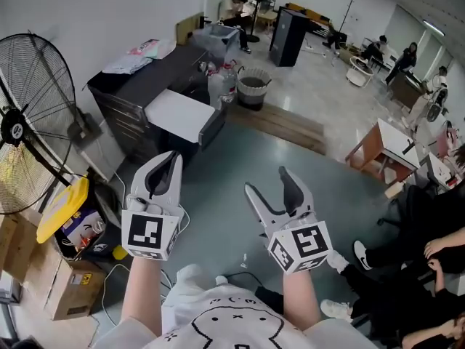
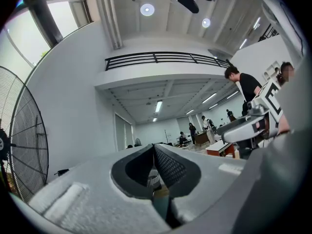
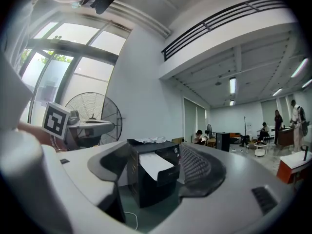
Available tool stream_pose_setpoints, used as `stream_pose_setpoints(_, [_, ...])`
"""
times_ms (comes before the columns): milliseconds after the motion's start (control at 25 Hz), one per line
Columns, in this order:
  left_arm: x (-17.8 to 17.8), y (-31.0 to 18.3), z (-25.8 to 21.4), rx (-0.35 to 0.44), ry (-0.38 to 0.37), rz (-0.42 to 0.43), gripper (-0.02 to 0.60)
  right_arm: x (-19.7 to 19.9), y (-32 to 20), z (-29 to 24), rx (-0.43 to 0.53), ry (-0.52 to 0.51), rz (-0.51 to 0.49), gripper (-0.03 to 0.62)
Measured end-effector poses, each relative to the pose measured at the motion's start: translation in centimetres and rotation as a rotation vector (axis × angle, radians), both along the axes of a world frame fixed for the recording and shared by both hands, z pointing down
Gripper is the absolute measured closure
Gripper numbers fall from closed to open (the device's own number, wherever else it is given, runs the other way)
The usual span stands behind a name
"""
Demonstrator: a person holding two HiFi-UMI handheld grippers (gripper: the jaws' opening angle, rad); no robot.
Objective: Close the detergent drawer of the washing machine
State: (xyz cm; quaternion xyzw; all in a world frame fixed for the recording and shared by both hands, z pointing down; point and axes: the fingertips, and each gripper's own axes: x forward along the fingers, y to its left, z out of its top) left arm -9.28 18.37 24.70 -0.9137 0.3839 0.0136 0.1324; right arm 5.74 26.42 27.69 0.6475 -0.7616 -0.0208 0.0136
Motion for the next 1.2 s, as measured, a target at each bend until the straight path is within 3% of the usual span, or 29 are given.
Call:
stream_pose_setpoints(640, [2.2, -3.4, 0.5, -0.005, -0.035, -0.014, 0.563, 2.9, -3.7, 1.1, -0.011, -0.051, -0.006, 0.261])
stream_pose_setpoints(1200, [1.9, -14.5, 2.0, -0.033, -0.028, -0.009, 0.563, 3.2, -14.6, 3.4, -0.069, -0.049, -0.002, 0.261])
